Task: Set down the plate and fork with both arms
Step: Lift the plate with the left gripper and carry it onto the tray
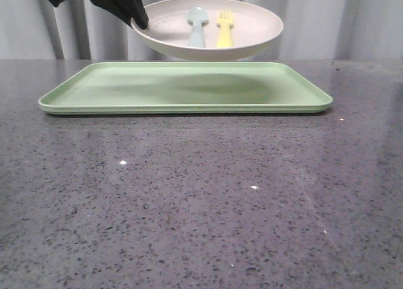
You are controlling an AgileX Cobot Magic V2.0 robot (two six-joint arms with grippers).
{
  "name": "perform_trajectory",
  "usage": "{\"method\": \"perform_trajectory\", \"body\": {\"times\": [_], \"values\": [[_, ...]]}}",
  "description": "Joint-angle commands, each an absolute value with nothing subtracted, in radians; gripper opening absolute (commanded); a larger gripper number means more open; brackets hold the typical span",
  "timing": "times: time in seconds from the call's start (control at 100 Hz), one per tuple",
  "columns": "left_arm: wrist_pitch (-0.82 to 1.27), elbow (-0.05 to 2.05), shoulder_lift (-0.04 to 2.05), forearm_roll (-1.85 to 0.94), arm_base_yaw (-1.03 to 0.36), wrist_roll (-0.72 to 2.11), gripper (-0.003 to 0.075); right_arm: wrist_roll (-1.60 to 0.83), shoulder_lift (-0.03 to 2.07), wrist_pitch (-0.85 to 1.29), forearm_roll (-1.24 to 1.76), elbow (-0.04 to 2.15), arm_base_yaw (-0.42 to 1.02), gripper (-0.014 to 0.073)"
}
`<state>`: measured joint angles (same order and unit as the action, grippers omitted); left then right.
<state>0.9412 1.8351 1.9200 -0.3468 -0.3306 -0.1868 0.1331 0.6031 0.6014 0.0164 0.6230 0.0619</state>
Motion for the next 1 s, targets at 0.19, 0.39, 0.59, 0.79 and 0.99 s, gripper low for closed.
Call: {"method": "perform_trajectory", "body": {"times": [0.19, 0.39, 0.59, 0.79, 0.99], "values": [[0.892, 1.902, 1.931, -0.378, -0.339, -0.215, -0.0021, 0.124, 0.611, 0.539, 0.010, 0.658, 0.055, 0.0437], [0.890, 1.902, 1.946, -0.365, -0.339, -0.217, -0.0021, 0.124, 0.611, 0.539, 0.010, 0.658, 0.055, 0.0437], [0.890, 1.902, 1.960, -0.322, -0.339, -0.242, -0.0021, 0.124, 0.611, 0.539, 0.010, 0.658, 0.055, 0.0437], [0.898, 1.902, 1.960, -0.276, -0.339, -0.242, -0.0021, 0.124, 0.612, 0.539, 0.010, 0.658, 0.055, 0.0437], [0.905, 1.902, 1.965, -0.268, -0.339, -0.242, -0.0020, 0.124, 0.612, 0.539, 0.010, 0.658, 0.055, 0.0437]]}}
